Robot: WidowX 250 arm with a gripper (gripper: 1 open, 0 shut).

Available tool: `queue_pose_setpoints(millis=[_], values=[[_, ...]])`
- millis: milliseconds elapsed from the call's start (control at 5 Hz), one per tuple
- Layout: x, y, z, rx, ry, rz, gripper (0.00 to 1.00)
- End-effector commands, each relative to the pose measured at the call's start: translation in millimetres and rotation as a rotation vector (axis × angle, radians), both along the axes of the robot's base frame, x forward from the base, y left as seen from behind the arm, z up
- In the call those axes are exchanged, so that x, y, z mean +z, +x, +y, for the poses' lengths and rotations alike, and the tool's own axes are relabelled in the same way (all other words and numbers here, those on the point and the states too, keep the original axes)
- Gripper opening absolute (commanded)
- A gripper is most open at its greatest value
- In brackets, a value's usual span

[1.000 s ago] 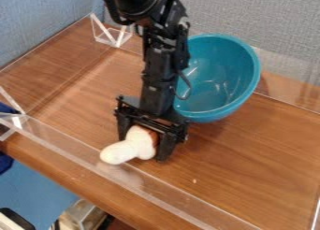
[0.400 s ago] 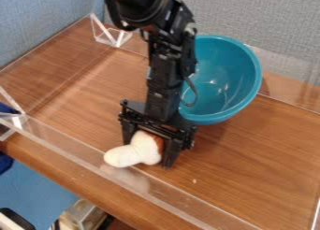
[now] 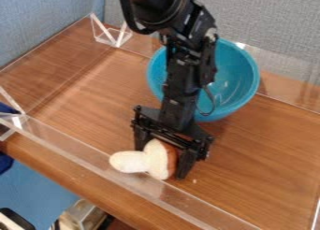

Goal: Remove the mushroom from inside the blue bowl and put it on the table

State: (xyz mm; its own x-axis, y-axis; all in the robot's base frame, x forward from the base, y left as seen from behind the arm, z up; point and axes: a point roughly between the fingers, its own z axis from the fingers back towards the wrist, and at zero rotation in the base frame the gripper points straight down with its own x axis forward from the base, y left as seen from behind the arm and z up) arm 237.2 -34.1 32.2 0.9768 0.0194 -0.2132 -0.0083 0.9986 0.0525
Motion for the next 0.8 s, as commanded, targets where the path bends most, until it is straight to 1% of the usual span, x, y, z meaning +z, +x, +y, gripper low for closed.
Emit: queue_pose_setpoints(millis=[0,200,400,600], values=[[22.2,1.8,6,-0.027,0.003,-0.062,1.0],[29.9,-1.8,14,-0.045,0.012,-0.069,1.0],[26.5,-4.9,29,-0.008,0.023,-0.072,1.0],[22.2,-4.7,35,0.015,0.031,-0.078,1.0]])
